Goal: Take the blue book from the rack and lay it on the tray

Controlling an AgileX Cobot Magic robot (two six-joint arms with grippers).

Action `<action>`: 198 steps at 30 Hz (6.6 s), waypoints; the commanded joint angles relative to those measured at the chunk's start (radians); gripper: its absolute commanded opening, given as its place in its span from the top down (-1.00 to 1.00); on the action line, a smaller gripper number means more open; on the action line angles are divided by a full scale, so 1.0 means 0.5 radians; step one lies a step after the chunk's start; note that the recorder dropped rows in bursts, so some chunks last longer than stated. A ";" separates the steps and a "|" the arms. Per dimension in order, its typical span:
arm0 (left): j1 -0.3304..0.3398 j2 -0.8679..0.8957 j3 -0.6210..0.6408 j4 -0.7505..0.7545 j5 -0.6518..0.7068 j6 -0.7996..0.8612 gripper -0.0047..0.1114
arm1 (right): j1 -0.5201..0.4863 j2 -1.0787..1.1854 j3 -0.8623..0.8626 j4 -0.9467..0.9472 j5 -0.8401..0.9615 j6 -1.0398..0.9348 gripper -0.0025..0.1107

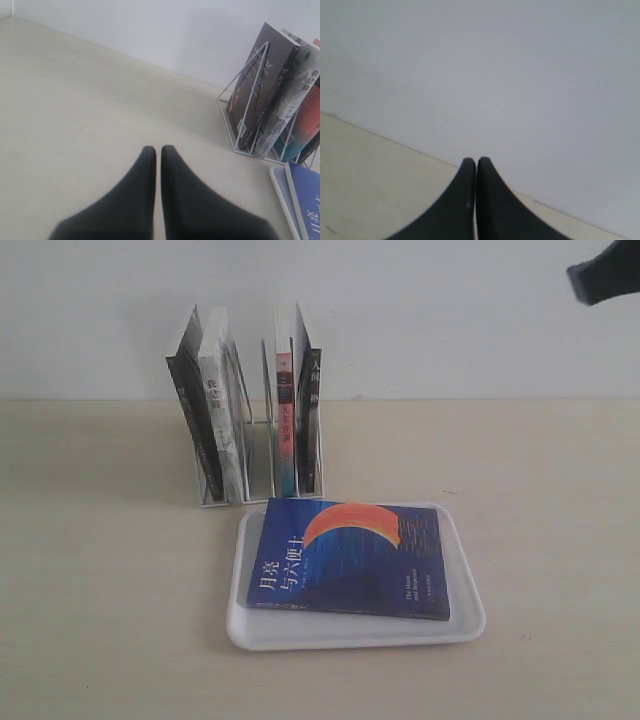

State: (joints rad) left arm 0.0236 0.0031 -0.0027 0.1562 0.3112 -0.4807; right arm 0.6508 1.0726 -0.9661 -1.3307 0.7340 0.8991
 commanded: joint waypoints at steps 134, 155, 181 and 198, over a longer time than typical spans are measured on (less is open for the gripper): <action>0.005 -0.006 0.005 0.001 -0.015 0.009 0.85 | -1.305 -2.145 1.932 2.907 -0.793 -2.129 0.96; 0.005 -0.006 0.005 0.001 -0.023 0.009 0.85 | -1.305 -2.145 1.932 2.915 -0.785 -1.798 0.96; 0.005 -0.006 0.005 0.001 -0.023 0.009 0.85 | -1.304 -2.145 1.932 2.910 -0.786 -1.974 0.96; 0.005 -0.006 0.005 0.001 -0.027 0.009 0.85 | -1.304 -2.145 1.932 2.911 -0.786 -1.979 0.96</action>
State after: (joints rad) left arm 0.0236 0.0031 -0.0027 0.1562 0.3112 -0.4807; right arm 0.0000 0.0039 0.0005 0.1295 0.3449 -0.0861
